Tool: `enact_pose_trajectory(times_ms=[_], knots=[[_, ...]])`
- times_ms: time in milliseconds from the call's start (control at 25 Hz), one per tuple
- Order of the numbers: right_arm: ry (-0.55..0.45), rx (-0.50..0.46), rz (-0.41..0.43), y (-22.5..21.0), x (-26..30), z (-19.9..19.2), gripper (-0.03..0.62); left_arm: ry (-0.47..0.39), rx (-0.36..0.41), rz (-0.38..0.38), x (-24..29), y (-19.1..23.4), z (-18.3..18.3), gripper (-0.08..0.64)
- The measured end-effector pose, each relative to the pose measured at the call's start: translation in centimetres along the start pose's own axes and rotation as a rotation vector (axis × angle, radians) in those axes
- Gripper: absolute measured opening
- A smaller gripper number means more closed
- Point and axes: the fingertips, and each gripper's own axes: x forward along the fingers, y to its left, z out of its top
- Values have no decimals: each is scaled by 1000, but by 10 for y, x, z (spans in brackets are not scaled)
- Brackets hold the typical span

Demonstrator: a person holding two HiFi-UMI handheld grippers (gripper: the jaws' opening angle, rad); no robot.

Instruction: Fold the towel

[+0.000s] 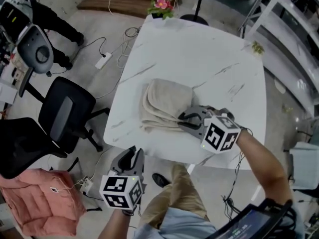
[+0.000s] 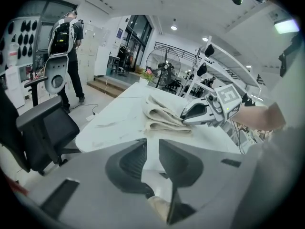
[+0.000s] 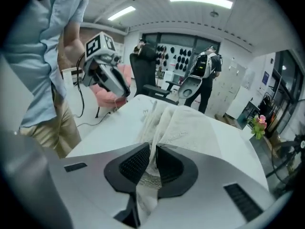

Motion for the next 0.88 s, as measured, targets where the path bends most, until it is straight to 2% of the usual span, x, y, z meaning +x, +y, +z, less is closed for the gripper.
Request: enact_pose_trajectory(times_ms=[80, 160, 280, 400, 480, 600, 760, 840, 880], knots=[[27, -17, 15, 5, 0, -7, 62, 1, -5, -1, 1, 0, -2, 81], [7, 30, 42, 4, -6, 0, 94, -3, -15, 1, 0, 1, -3, 81], [-69, 99, 47, -12, -15, 34, 106, -23, -34, 9, -5, 5, 0, 81], [-107, 115, 3, -38, -10, 69, 106, -45, -52, 21, -12, 9, 4, 81], [-89, 122, 6, -46, 5, 78, 136, -54, -67, 32, -16, 12, 4, 81], [-27, 105, 55, -43, 36, 71, 175, -63, -94, 53, -21, 18, 0, 81], [44, 73, 52, -38, 64, 57, 176, -66, -125, 81, -27, 31, -9, 81], [47, 81, 7, -46, 66, 55, 112, -66, -138, 94, -31, 37, -13, 81], [44, 91, -9, -50, 66, 55, 106, -66, -143, 99, -32, 40, -15, 81]])
